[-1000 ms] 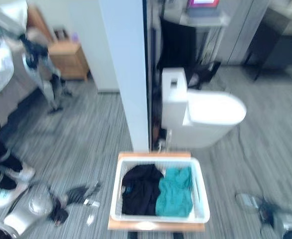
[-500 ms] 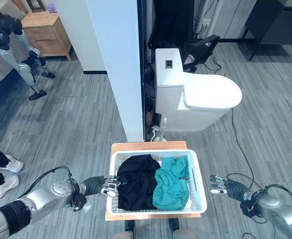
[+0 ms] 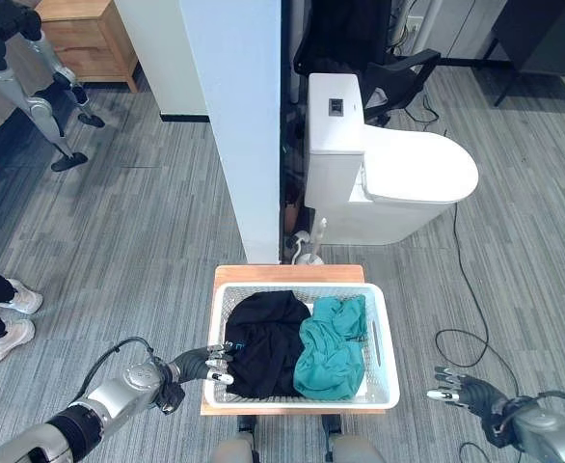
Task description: Grab the laundry basket,head to the washer,open it,put in the laundry and shut it.
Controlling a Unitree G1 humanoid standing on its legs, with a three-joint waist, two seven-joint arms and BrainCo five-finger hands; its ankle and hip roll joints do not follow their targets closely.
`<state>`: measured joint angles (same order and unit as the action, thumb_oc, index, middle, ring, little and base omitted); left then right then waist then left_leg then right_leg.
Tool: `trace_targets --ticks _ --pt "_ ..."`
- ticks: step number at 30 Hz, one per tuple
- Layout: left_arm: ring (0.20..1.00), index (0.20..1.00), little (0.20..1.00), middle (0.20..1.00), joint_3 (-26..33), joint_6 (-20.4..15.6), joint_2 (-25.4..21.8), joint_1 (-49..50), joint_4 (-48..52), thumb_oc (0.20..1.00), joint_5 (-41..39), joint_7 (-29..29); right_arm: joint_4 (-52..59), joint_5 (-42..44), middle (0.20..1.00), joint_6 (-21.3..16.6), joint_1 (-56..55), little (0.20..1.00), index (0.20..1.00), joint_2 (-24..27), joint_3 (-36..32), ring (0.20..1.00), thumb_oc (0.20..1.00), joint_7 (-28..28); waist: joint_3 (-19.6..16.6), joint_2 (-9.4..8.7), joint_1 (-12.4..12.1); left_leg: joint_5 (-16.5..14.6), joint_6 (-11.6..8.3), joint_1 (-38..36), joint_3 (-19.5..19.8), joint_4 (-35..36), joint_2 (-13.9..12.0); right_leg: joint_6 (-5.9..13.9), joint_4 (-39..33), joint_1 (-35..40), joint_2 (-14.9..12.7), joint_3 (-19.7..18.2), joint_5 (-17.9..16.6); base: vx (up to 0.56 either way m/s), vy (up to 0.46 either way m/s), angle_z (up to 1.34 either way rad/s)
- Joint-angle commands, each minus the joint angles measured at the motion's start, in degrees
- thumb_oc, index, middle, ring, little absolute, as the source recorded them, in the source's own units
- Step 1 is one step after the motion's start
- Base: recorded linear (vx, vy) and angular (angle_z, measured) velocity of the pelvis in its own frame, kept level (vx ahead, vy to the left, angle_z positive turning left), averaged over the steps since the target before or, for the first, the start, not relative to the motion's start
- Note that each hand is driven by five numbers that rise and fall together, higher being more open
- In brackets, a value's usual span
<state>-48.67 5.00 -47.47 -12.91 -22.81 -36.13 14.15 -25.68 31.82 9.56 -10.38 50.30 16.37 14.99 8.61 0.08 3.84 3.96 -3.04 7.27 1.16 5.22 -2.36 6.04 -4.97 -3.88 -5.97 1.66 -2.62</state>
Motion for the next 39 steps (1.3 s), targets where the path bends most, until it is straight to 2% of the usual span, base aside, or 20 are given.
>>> trace_targets --ticks 1,3,5,6,9,12,15,21,28,30,35,36,37,38,39 --pt "1.000 1.000 1.000 1.000 3.1 -2.2 1.1 -1.0 -3.3 1.000 1.8 -1.5 1.2 -4.1 1.000 -2.2 -1.8 1.000 1.000 1.0 -3.4 1.000 1.000 -0.7 -2.9 1.10 -0.8 1.4 -1.90 1.7 0.5 -0.2 -2.5 4.38 0.0 -0.2 -2.9 1.0 -1.3 0.00 0.000 0.00" --pt "1.000 1.000 1.000 1.000 4.1 -2.4 -0.4 -0.2 -0.5 1.000 1.2 -1.6 1.8 -4.8 1.000 -2.3 -3.2 1.000 1.000 0.9 -5.1 1.000 1.000 -0.6 -3.0 1.19 -0.8 1.3 -1.98 1.6 0.3 -0.2 -2.5 4.42 0.0 -0.1 -3.0 1.3 -1.3 0.02 -0.006 0.03" --pt "1.000 1.000 1.000 1.000 4.3 -2.2 -5.0 1.3 7.9 1.000 -2.3 -1.5 3.4 -4.3 1.000 -2.6 -6.2 1.000 1.000 0.6 -7.0 1.000 1.000 -0.2 -3.3 1.49 -1.0 1.2 -2.15 1.3 0.1 -0.2 -2.6 4.53 0.0 0.5 -3.1 2.0 -1.0 0.04 -0.013 0.07" --pt "1.000 1.000 1.000 1.000 4.3 -2.2 -5.0 1.3 7.9 1.000 -2.3 -1.5 3.4 -4.3 1.000 -2.6 -6.2 1.000 1.000 0.6 -7.0 1.000 1.000 -0.2 -3.3 1.48 -1.0 1.2 -2.15 1.3 0.1 -0.2 -2.6 4.53 0.0 0.5 -3.1 2.0 -1.0 0.04 -0.018 0.17" --pt "1.000 1.000 1.000 1.000 4.6 -2.1 -9.9 3.2 15.2 1.000 -6.3 -1.4 5.2 -3.0 1.000 -3.0 -8.9 1.000 1.000 1.0 -7.7 1.000 1.000 0.6 -3.9 1.85 -1.4 1.1 -2.27 0.8 0.4 -0.2 -2.6 4.66 0.0 1.5 -3.2 3.0 -0.6 0.04 -0.017 0.19" --pt "1.000 1.000 1.000 1.000 8.3 -2.5 -13.7 7.0 21.1 1.000 -11.1 -3.2 7.5 1.0 1.000 -3.2 -11.5 1.000 1.000 0.8 -8.2 1.000 1.000 1.2 -4.6 2.06 -1.9 1.1 -2.53 0.3 0.6 -0.2 -2.6 4.81 0.0 2.5 -3.4 4.0 -0.3 0.05 -0.034 0.13" --pt "1.000 1.000 1.000 1.000 8.5 -1.6 -18.2 8.9 24.5 1.000 -15.4 -2.5 9.1 4.4 1.000 -2.7 -14.3 1.000 1.000 3.0 -9.4 1.000 1.000 2.5 -5.0 2.33 -2.0 1.1 -2.73 0.0 0.9 -0.2 -2.7 4.94 0.0 3.2 -3.5 4.8 0.0 0.03 -0.021 0.15" --pt "1.000 1.000 1.000 1.000 7.3 -1.1 -18.7 9.0 21.8 1.000 -14.0 -1.1 5.5 4.1 1.000 -2.5 -13.3 1.000 1.000 3.9 -9.0 1.000 1.000 3.1 -5.5 2.67 -1.8 1.0 -2.94 -0.4 0.7 -0.2 -2.8 4.96 0.0 3.5 -3.5 5.3 0.1 0.02 -0.010 0.09" --pt "1.000 1.000 1.000 1.000 6.6 -1.4 -13.3 8.8 10.0 1.000 -6.2 0.1 2.0 -0.2 1.000 -2.8 -9.7 1.000 1.000 4.3 -9.1 1.000 1.000 2.7 -4.6 3.29 -0.9 1.0 -3.06 0.7 -1.2 -0.2 -3.2 5.18 0.0 0.4 -3.6 3.7 -0.8 -0.03 0.015 -0.05" --pt "1.000 1.000 1.000 1.000 6.8 -1.6 -10.0 7.5 4.3 1.000 -1.6 0.6 -0.9 -2.3 1.000 -2.8 -8.2 1.000 1.000 3.1 -9.3 1.000 1.000 2.4 -4.2 3.22 -0.6 1.0 -3.12 1.0 -1.9 -0.2 -3.4 5.18 0.0 -0.6 -3.5 3.2 -1.1 -0.03 0.014 -0.23" --pt "1.000 1.000 1.000 1.000 6.7 -1.8 -9.7 7.4 3.9 1.000 -1.5 0.7 -1.1 -2.4 1.000 -2.8 -8.0 1.000 1.000 3.1 -9.3 1.000 1.000 2.5 -4.2 3.27 -0.7 1.0 -3.13 1.0 -2.0 -0.2 -3.4 5.17 0.0 -0.7 -3.5 3.1 -1.1 -0.02 0.008 -0.02" --pt "1.000 1.000 1.000 1.000 12.6 -3.3 5.6 1.8 -19.3 1.000 12.1 -1.5 -13.7 -9.6 1.000 -2.6 -0.7 1.000 1.000 -2.1 -8.7 1.000 1.000 1.8 -2.6 2.94 -0.1 1.1 -2.98 2.4 -3.0 -0.2 -3.4 5.04 0.0 -3.1 -3.8 1.8 -2.0 -0.15 0.049 -0.11" --pt "1.000 1.000 1.000 1.000 16.0 -4.4 12.9 -2.4 -30.8 1.000 16.0 -3.2 -19.5 -11.6 1.000 -2.8 4.0 1.000 1.000 -4.0 -8.3 1.000 1.000 0.8 -1.9 3.09 0.1 1.5 -2.89 3.6 -3.5 -0.2 -3.4 4.87 0.0 -4.7 -3.8 1.2 -2.6 -0.15 0.049 -0.24" --pt "1.000 1.000 1.000 1.000 16.0 -4.5 13.1 -2.5 -31.0 1.000 16.1 -3.2 -19.6 -11.6 1.000 -2.9 4.2 1.000 1.000 -4.0 -8.2 1.000 1.000 0.8 -1.8 3.14 0.1 1.5 -2.89 3.6 -3.5 -0.2 -3.5 4.87 0.0 -4.8 -3.8 1.1 -2.6 -0.08 0.024 -0.43" --pt "1.000 1.000 1.000 1.000 17.2 -4.9 16.9 -5.7 -36.2 1.000 18.7 -4.3 -22.5 -13.3 1.000 -3.0 6.9 1.000 1.000 -5.0 -8.4 1.000 1.000 0.3 -1.4 3.18 0.1 1.8 -2.73 4.2 -3.6 -0.2 -3.4 4.75 0.0 -5.6 -3.9 0.8 -3.0 -0.02 0.012 -0.49"
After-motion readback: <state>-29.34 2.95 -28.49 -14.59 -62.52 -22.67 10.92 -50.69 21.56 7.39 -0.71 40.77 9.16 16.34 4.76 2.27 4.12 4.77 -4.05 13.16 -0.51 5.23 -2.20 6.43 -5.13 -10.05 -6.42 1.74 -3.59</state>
